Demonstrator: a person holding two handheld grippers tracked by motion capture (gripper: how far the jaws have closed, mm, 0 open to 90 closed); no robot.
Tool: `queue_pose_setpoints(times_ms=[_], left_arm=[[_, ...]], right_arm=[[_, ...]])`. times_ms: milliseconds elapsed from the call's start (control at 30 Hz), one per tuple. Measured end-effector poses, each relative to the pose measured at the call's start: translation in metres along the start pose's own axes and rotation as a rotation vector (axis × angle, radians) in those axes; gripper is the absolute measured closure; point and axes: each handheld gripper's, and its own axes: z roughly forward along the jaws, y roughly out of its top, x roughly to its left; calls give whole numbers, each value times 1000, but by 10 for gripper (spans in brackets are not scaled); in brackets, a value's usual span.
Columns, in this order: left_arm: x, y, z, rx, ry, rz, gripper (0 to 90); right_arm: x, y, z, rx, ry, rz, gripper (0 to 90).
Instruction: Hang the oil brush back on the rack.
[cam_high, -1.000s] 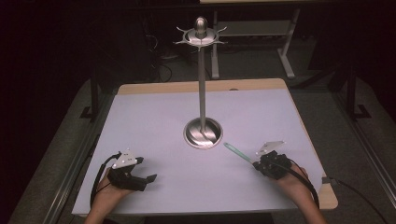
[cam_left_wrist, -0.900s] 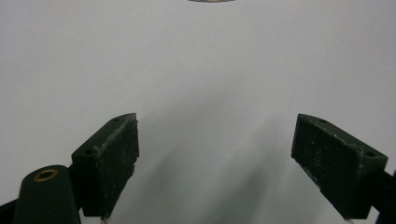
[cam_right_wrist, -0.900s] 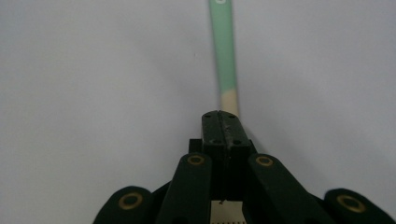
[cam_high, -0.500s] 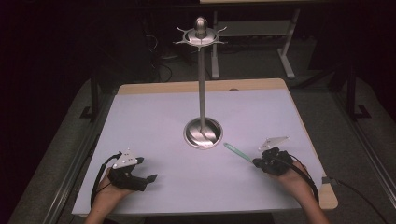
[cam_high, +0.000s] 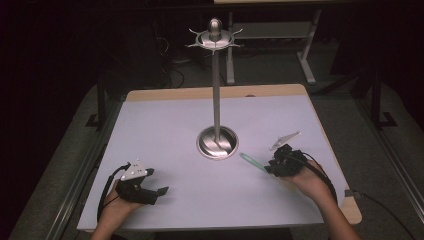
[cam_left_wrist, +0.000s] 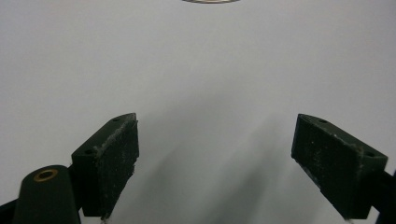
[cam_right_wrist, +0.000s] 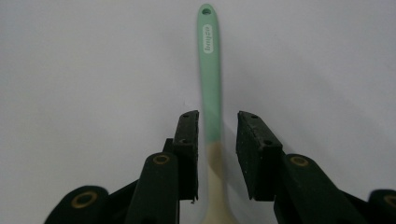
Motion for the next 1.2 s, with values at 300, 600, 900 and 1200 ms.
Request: queue_pose_setpoints(times_ms=[300, 600, 900, 1200], left_arm=[[-1, 1, 1, 5, -12, 10, 147], [-1, 1, 1, 9, -23, 15, 147], [-1, 1, 2, 12, -27, 14, 146], [-1, 1, 2, 14, -29, 13, 147]], right_arm=[[0, 31, 4, 79, 1, -41, 683], [-2, 54, 23, 170, 8, -76, 684], [-4, 59, 43, 251, 40, -96, 700], [-4, 61, 49, 270, 52, -88, 726]])
